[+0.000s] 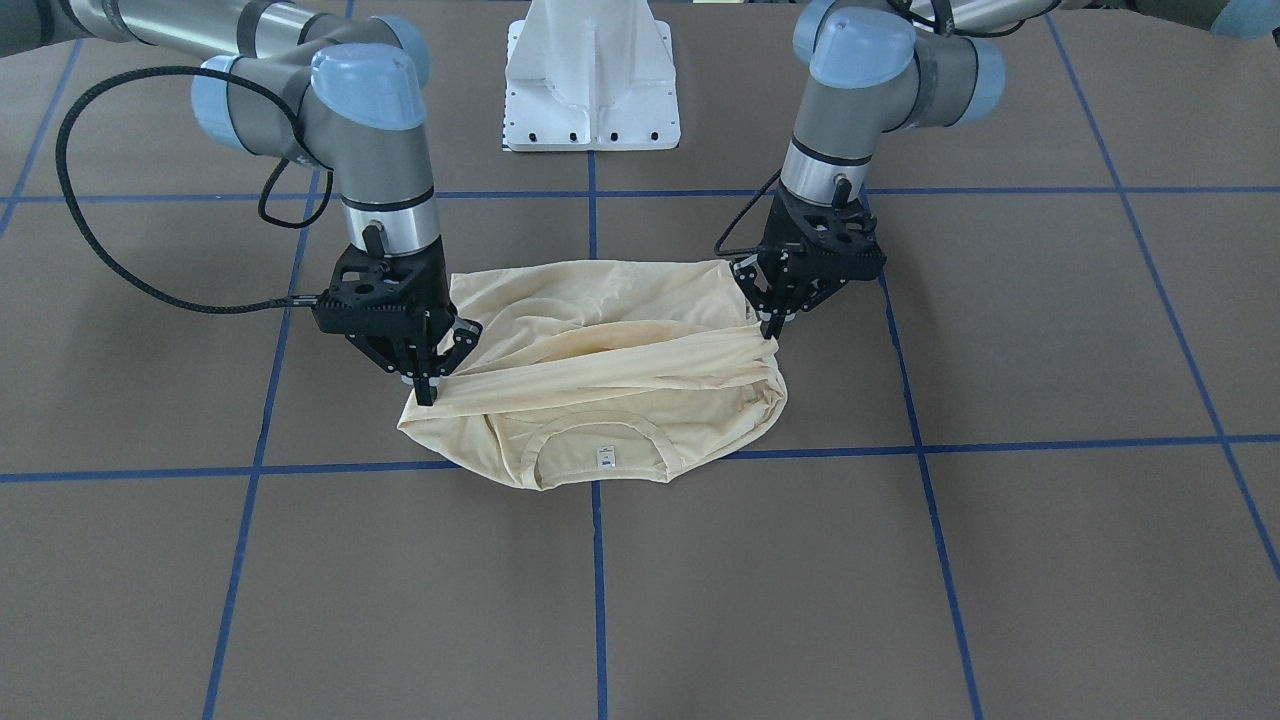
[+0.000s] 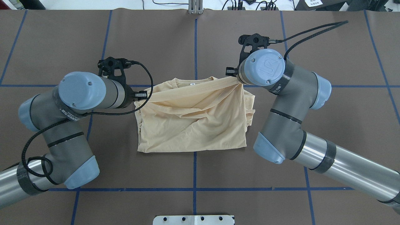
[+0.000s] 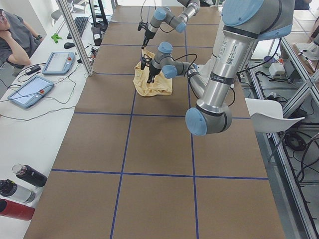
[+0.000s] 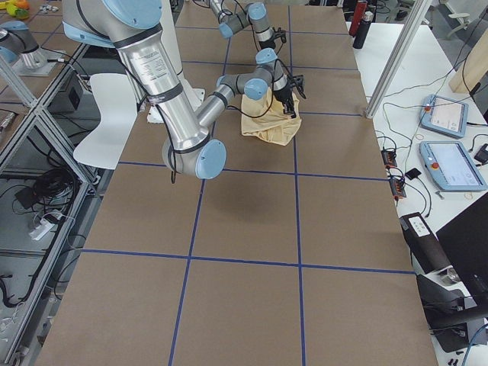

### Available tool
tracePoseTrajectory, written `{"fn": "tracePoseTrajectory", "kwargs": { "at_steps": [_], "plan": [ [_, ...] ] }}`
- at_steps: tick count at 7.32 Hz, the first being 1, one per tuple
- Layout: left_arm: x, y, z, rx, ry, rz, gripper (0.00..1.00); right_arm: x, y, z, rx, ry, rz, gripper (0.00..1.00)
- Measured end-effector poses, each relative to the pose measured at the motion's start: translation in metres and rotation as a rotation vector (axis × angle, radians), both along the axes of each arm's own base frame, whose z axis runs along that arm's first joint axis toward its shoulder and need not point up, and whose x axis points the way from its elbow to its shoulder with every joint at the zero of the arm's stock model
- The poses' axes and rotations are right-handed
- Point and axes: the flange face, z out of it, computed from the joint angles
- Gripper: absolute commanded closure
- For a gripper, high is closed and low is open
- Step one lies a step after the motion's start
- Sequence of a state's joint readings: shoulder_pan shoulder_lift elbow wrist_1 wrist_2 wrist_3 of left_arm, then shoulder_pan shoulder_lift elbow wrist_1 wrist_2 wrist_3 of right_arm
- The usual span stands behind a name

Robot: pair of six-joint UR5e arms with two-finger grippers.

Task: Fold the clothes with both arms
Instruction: 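Lay the hem over the collar and open both grippers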

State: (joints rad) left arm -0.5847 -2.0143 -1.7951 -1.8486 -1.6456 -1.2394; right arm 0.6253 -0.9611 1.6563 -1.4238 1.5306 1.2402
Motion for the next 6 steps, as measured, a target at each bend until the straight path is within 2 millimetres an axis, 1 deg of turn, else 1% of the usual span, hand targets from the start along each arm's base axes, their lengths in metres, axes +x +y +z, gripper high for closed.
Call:
{"fn": "tracePoseTrajectory", "kwargs": {
  "at_steps": [2, 3, 4, 6],
  "plan": [
    [0.013, -0.01, 0.008, -0.004, -0.015, -0.006, 1.0, -0.01, -0.013, 0.009, 0.003, 0.001, 0.004, 1.0],
    [0.015, -0.013, 0.01, 0.003, -0.016, -0.003, 1.0, -0.012, -0.017, 0.01, 0.006, 0.0, 0.005, 1.0],
    [0.013, -0.016, 0.01, 0.018, -0.022, 0.004, 1.0, -0.015, -0.022, 0.006, 0.006, -0.001, 0.008, 1.0],
    [0.004, -0.025, 0.009, 0.042, -0.033, 0.004, 1.0, -0.022, -0.036, 0.0, -0.003, 0.0, 0.003, 1.0]
  ]
}}
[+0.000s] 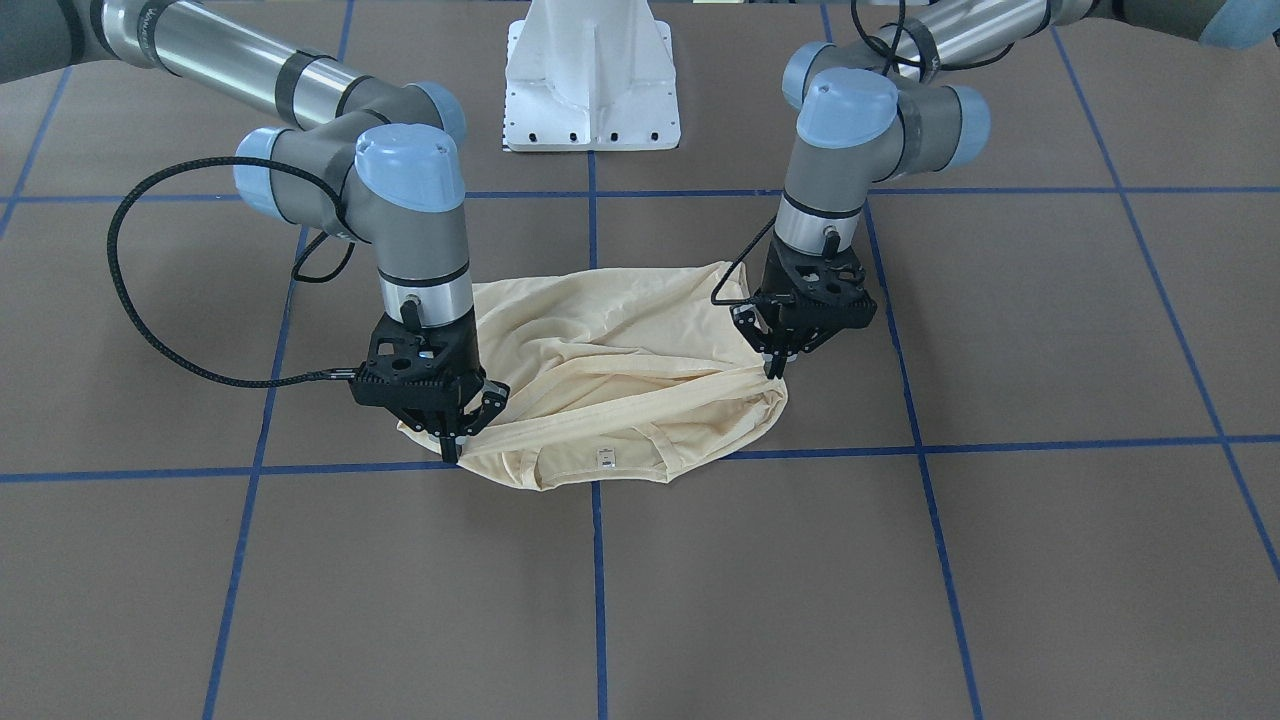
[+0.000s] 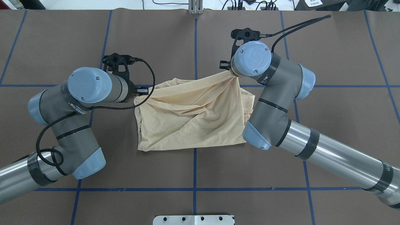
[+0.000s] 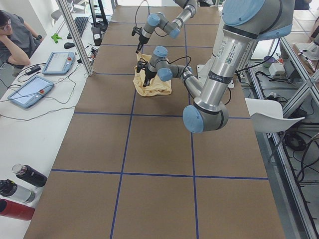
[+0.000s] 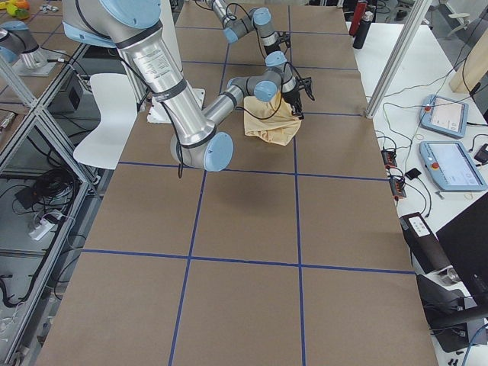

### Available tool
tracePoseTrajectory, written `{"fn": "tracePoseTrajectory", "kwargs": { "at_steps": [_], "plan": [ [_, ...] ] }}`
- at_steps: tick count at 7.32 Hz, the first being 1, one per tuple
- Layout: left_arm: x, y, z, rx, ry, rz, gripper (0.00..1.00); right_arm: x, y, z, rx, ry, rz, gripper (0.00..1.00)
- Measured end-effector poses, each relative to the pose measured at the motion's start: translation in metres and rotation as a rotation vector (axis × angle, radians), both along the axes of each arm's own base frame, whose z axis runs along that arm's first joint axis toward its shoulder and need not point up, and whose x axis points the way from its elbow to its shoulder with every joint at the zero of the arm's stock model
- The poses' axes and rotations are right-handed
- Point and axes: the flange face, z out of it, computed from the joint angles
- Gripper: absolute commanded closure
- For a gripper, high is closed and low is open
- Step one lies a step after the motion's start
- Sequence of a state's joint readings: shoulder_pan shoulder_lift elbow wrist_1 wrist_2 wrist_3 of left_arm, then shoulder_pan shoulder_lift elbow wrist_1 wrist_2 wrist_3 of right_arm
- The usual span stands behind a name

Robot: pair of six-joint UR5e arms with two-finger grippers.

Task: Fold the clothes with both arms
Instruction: 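Lay the hem over the collar and open both grippers, then lower the left gripper to the folded edge nearest it while raising the right gripper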

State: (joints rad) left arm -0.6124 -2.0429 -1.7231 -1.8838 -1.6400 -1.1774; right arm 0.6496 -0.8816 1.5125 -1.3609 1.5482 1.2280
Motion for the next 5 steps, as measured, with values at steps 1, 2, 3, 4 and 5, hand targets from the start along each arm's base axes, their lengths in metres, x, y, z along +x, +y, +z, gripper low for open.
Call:
{"fn": "tracePoseTrajectory", "kwargs": {
  "at_steps": [1, 2, 3, 4, 5],
  "plan": [
    [-0.0057, -0.0057, 0.0, 0.006, -0.003, -0.006, 1.0, -0.0007, -0.0034, -0.0007, -0.001, 0.003, -0.006, 1.0],
    [-0.0103, -0.0104, 0.0006, 0.016, -0.009, -0.006, 1.0, -0.0013, -0.0053, -0.0002, -0.002, 0.006, -0.008, 0.99],
    [-0.0125, -0.0132, 0.0011, 0.026, -0.016, -0.001, 0.01, -0.0031, -0.0069, 0.0013, -0.005, 0.01, -0.01, 0.01],
    [-0.0135, -0.0149, 0.001, 0.035, -0.02, 0.004, 0.0, -0.005, -0.0091, 0.0026, -0.008, 0.016, -0.01, 0.0],
    [-0.0147, -0.0154, -0.0015, 0.049, -0.016, 0.011, 0.0, -0.0037, -0.0126, 0.0023, -0.006, 0.02, -0.017, 0.0]
  ]
}}
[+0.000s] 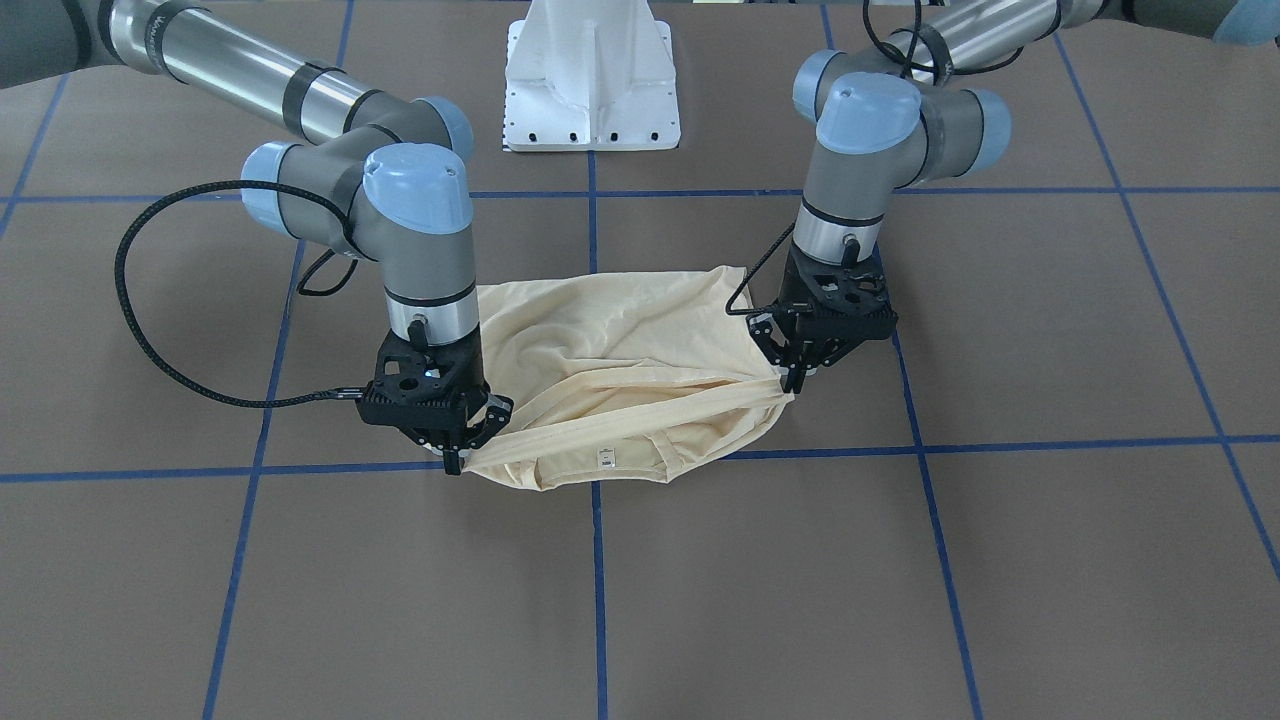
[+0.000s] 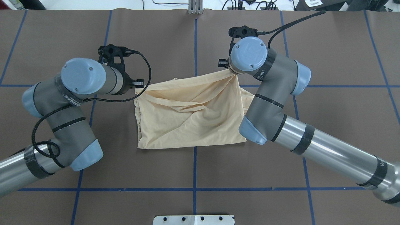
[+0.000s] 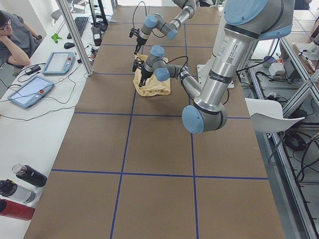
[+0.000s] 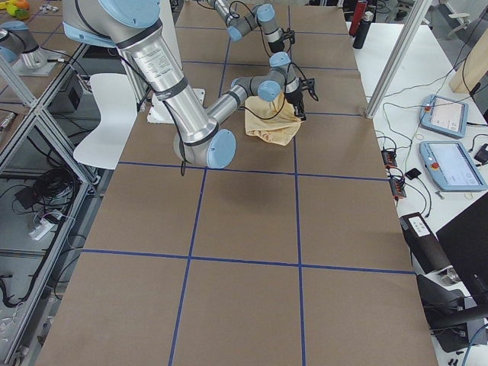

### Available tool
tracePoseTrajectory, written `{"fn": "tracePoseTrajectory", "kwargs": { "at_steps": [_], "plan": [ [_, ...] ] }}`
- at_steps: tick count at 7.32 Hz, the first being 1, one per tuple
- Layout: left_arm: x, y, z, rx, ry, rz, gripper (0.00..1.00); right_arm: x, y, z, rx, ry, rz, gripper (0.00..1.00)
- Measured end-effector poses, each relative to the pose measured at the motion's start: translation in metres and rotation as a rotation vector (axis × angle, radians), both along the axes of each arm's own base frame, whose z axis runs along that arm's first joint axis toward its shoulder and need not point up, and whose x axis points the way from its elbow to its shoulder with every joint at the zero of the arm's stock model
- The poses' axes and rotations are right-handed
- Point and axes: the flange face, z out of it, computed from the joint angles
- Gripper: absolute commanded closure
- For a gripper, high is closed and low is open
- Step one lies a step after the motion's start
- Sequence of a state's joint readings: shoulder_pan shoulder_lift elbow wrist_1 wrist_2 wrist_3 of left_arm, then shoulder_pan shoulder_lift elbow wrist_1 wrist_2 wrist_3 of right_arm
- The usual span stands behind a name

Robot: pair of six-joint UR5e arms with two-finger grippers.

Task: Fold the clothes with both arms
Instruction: 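Lower the left gripper to the folded edge nearest it while raising the right gripper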

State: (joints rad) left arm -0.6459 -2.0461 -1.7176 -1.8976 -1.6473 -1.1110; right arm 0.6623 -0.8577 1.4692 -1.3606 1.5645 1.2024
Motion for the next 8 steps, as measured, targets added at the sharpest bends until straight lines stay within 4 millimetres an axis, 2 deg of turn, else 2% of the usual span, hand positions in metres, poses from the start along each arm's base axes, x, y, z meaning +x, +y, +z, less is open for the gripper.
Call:
{"fn": "tracePoseTrajectory", "kwargs": {
  "at_steps": [1, 3, 5, 6, 8],
  "plan": [
    [-0.002, 0.001, -0.005, 0.018, 0.01, 0.017, 0.0, 0.008, -0.007, -0.003, -0.001, -0.007, -0.024, 0.0],
    [-0.008, 0.008, -0.013, 0.033, 0.037, 0.082, 0.0, 0.043, -0.021, -0.01, -0.014, -0.052, -0.112, 0.0],
    [-0.012, 0.022, -0.013, 0.039, 0.054, 0.13, 0.0, 0.082, -0.021, 0.0, 0.008, -0.065, -0.18, 0.0],
    [-0.013, 0.032, -0.006, 0.038, 0.073, 0.161, 0.0, 0.1, -0.015, 0.011, 0.023, -0.062, -0.211, 0.0],
    [-0.001, 0.065, 0.028, 0.042, 0.107, 0.226, 0.0, 0.115, -0.007, 0.021, 0.039, -0.058, -0.234, 0.0]
  ]
}}
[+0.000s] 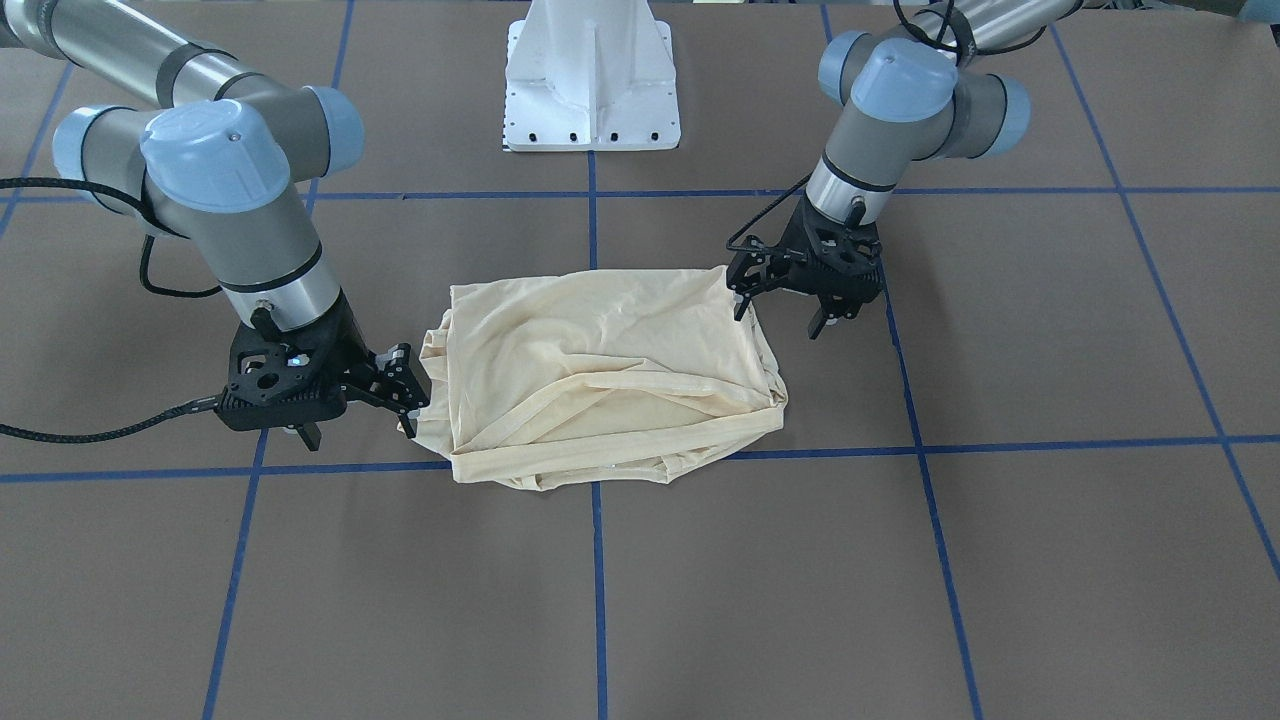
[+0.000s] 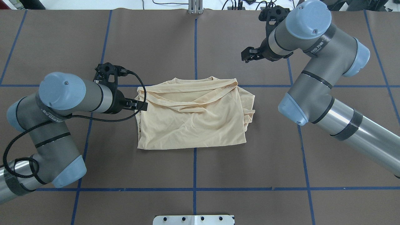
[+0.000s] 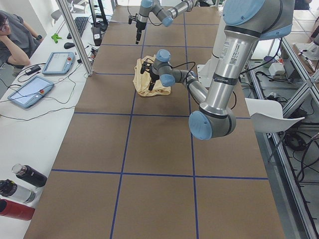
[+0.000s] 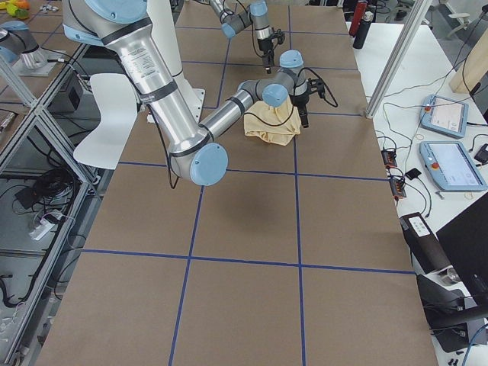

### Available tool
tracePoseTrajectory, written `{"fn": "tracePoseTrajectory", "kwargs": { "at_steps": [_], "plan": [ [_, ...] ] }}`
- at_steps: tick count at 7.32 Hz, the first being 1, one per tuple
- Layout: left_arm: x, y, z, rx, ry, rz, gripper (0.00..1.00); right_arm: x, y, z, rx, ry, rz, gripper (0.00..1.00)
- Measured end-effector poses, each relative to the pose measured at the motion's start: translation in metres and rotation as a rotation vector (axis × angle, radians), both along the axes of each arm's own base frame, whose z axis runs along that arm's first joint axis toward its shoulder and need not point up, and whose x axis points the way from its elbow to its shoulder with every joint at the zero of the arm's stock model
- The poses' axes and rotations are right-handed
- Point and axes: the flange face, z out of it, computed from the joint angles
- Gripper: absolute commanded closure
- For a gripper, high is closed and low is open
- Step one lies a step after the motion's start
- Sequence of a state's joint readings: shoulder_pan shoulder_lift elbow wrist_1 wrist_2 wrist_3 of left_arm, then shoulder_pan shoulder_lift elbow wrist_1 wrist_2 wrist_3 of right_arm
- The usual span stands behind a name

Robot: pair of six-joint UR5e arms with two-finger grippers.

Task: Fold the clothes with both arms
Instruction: 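Lower the left gripper to the folded edge nearest it while raising the right gripper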

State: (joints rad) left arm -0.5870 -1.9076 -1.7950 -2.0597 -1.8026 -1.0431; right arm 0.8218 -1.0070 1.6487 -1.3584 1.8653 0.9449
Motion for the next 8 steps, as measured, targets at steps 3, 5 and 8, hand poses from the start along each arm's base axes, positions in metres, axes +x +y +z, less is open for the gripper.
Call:
{"fn": "tracePoseTrajectory", "kwargs": {
  "at_steps": [3, 5, 8],
  "plan": [
    [0.034, 0.048, 0.016, -0.01, 0.012, 0.088, 0.34, 0.003, 0.002, 0.005, 0.0, 0.004, -0.003, 0.0],
    [0.049, 0.071, 0.013, -0.03, 0.028, 0.118, 0.64, 0.003, 0.002, 0.006, 0.0, 0.005, -0.004, 0.0],
    [0.056, 0.079, 0.017, -0.036, 0.027, 0.133, 0.64, 0.003, 0.002, 0.005, 0.002, 0.004, -0.001, 0.0]
  ]
}}
